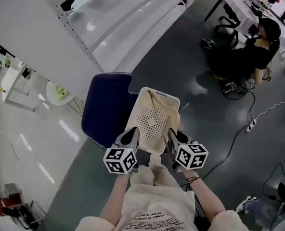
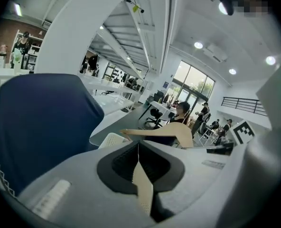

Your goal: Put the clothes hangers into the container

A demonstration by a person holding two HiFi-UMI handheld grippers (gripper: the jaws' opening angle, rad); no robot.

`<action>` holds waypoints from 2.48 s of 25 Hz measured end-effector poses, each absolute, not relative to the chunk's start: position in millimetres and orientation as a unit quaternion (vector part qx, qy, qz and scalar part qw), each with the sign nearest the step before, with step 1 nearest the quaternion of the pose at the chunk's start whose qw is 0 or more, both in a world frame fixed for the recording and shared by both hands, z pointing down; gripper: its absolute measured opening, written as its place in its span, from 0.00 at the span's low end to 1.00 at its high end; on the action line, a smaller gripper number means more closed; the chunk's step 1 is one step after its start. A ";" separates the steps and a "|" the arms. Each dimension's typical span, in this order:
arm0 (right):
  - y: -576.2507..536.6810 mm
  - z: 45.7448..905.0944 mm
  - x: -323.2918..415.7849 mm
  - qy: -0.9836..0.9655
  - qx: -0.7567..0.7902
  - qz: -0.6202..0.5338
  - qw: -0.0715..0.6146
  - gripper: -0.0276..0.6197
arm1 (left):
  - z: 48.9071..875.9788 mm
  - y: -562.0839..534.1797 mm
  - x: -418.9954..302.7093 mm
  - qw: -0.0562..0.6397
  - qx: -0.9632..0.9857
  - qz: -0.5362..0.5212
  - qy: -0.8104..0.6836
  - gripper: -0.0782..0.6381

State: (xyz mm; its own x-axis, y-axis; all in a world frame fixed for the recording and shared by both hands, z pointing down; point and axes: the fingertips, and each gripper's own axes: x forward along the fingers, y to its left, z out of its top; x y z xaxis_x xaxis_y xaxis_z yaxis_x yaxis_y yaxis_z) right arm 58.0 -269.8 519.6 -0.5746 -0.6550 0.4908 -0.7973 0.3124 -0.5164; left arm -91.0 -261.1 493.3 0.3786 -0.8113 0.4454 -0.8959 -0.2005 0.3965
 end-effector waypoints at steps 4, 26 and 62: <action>-278.8 546.8 55.9 -0.801 0.447 0.383 0.111 0.12 | 517.9 -273.7 -84.0 0.328 0.766 0.088 -0.546 0.14; -296.3 670.7 15.7 -0.766 0.462 0.434 0.107 0.12 | 654.0 -288.5 -64.0 0.409 0.745 0.138 -0.509 0.14; -284.3 713.4 45.9 -0.683 0.549 0.347 0.335 0.33 | 678.6 -283.8 -60.8 0.417 0.753 0.145 -0.487 0.14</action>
